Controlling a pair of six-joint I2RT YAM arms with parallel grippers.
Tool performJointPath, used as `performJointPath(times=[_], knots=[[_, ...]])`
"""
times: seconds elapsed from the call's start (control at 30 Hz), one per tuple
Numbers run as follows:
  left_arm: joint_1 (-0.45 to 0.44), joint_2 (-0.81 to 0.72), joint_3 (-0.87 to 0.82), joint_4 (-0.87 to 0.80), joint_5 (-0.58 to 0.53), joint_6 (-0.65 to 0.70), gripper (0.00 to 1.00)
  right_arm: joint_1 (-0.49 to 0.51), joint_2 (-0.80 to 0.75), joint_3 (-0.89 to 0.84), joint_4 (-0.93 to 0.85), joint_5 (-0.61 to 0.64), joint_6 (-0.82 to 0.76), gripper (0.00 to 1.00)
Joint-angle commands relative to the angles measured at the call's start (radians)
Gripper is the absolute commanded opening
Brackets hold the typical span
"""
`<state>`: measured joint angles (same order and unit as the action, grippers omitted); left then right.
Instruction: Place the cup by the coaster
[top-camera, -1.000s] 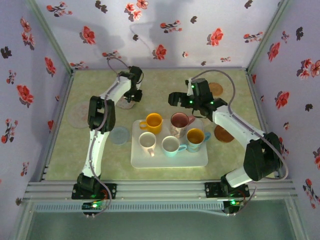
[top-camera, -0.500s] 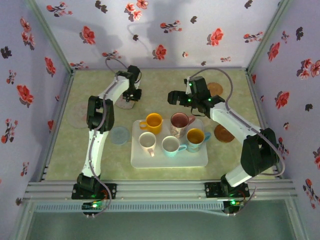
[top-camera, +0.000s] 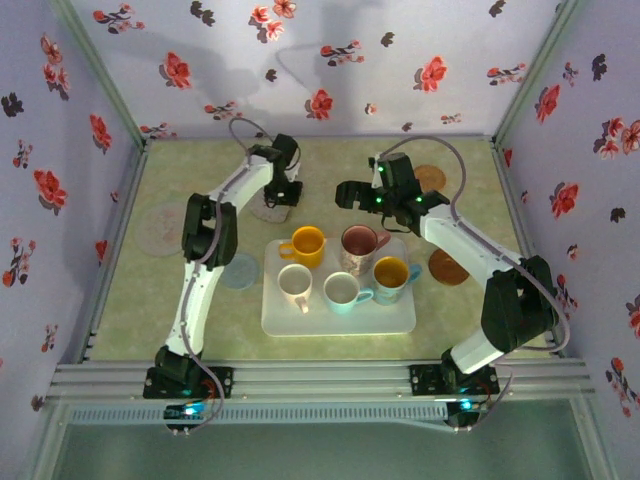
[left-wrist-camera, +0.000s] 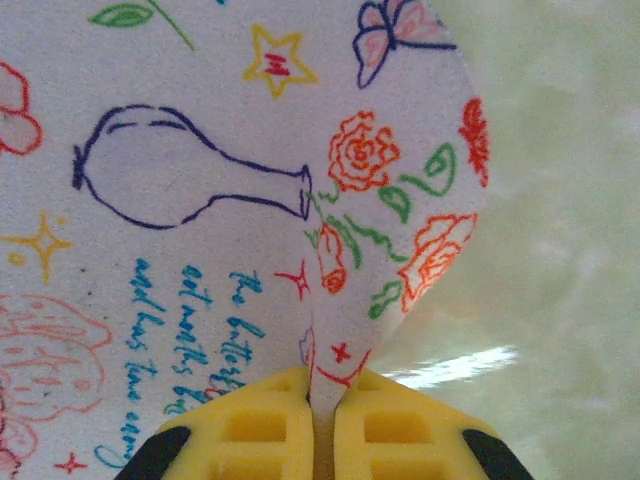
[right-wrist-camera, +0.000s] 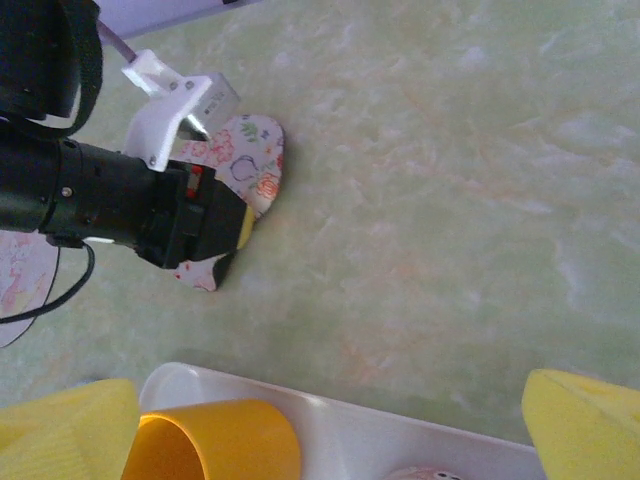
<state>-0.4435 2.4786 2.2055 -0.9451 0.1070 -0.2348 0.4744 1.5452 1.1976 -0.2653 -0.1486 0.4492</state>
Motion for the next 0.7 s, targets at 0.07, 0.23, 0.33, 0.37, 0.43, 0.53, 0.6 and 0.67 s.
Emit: performJointPath(times=[0.07, 0.23, 0.33, 0.37, 0.43, 0.53, 0.6, 0.67], knots=[[-0.032, -0.012, 0.055, 0.007, 0.091, -0.034, 0.00, 0.007, 0.005, 0.021, 0.007, 0.020, 0.008, 0.99], [-0.040, 0.007, 0.075, 0.009, 0.117, -0.048, 0.00, 0.008, -0.011, 0.000, 0.006, 0.027, 0.006, 0.99], [-0.041, 0.021, 0.087, 0.023, 0.149, -0.072, 0.00, 0.006, -0.020, -0.014, 0.009, 0.032, 0.006, 0.99], [-0.042, 0.026, 0.095, 0.022, 0.160, -0.080, 0.00, 0.007, -0.020, -0.015, 0.010, 0.034, 0.006, 1.00], [-0.043, 0.041, 0.114, 0.046, 0.181, -0.092, 0.00, 0.007, -0.019, -0.018, 0.007, 0.034, 0.004, 1.00], [-0.048, 0.064, 0.145, 0.051, 0.207, -0.105, 0.00, 0.007, -0.019, -0.018, 0.005, 0.039, 0.003, 0.99], [-0.051, 0.075, 0.163, 0.053, 0.225, -0.110, 0.00, 0.007, -0.019, -0.019, 0.006, 0.043, 0.001, 1.00], [-0.055, 0.085, 0.172, 0.058, 0.236, -0.112, 0.00, 0.007, -0.020, -0.021, 0.004, 0.047, -0.001, 0.99]])
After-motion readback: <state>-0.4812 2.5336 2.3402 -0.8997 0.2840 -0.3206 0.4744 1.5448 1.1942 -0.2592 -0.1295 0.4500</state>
